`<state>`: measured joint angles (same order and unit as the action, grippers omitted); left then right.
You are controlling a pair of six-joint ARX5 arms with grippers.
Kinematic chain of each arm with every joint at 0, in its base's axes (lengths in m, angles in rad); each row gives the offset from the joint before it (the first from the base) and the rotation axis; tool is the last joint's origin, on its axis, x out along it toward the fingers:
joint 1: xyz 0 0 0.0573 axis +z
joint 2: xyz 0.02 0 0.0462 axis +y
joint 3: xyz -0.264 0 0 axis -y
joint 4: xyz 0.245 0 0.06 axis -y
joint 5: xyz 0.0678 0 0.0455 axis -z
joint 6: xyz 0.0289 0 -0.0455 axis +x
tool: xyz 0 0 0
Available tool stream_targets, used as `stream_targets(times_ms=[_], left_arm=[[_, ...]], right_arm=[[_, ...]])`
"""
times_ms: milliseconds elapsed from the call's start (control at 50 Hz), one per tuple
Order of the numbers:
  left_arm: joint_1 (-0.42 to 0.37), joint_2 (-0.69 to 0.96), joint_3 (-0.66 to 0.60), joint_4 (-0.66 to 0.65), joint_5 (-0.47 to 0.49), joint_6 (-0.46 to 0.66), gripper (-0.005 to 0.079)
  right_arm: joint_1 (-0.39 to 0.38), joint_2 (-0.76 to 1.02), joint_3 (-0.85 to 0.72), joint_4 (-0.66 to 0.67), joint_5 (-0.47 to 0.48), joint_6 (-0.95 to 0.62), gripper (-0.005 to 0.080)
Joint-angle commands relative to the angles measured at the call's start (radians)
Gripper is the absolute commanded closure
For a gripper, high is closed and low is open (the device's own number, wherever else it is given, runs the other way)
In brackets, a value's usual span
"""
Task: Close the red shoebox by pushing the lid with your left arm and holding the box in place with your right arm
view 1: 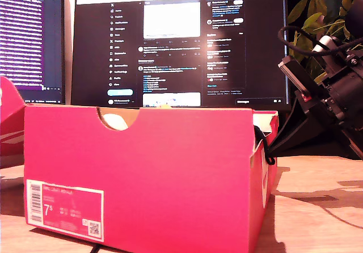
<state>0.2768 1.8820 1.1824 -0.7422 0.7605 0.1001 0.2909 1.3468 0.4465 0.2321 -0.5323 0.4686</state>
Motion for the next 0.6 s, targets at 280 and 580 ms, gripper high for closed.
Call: stream_targets(times_ms=[280,580], left_arm=[[-0.041,0.008,0.163,-0.111,0.052,0.040,0.0761],[-0.052,0.008,0.402,-0.361,0.105,0.103,0.0761]], right_arm=[[0.018,0.012,0.011,0.011,0.000,-0.025,0.0764],[0.018,0.012,0.011,0.011,0.001,-0.042,0.0764]])
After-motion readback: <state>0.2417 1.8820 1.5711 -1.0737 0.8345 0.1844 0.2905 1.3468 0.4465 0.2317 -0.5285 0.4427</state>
